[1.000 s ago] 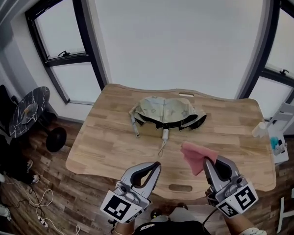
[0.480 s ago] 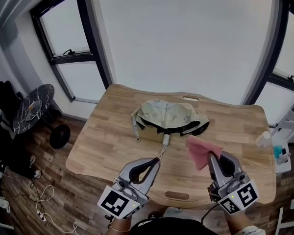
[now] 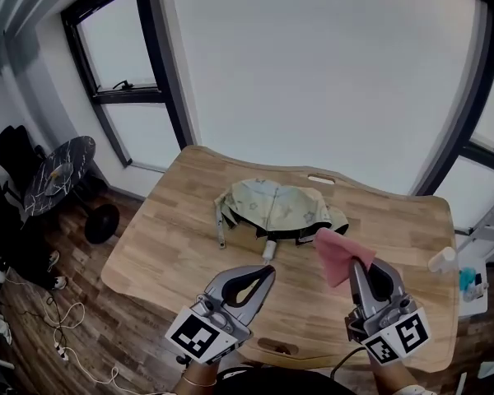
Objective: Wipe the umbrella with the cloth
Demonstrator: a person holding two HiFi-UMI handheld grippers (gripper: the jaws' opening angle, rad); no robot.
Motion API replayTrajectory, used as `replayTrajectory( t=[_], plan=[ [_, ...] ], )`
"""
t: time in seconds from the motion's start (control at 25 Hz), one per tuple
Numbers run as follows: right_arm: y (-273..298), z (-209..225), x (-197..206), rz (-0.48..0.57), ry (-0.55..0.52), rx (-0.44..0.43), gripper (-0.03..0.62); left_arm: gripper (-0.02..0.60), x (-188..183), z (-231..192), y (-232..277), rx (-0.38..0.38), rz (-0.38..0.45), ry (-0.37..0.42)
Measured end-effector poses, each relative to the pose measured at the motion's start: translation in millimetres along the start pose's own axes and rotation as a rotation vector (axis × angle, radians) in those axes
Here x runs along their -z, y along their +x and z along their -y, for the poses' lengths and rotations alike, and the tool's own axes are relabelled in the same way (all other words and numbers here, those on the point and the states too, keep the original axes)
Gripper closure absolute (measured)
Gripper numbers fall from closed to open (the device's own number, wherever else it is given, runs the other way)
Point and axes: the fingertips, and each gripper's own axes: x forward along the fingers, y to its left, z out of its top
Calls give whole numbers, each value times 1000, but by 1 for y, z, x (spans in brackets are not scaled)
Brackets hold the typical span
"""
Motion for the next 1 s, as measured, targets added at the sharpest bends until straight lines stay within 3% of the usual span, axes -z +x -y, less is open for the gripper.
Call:
replayTrajectory(
  t=[0.4,0.72,1.0],
  plan=[
    [10,27,12,-14,26,23,568,595,16,-18,18,-44,-59,29],
    [34,30,23,-22,19,85,569,595,19,-40,31,49,-76,26],
    [59,28,33,-31,0,191,568,595,30,-77,34,110,-85,17]
  ],
)
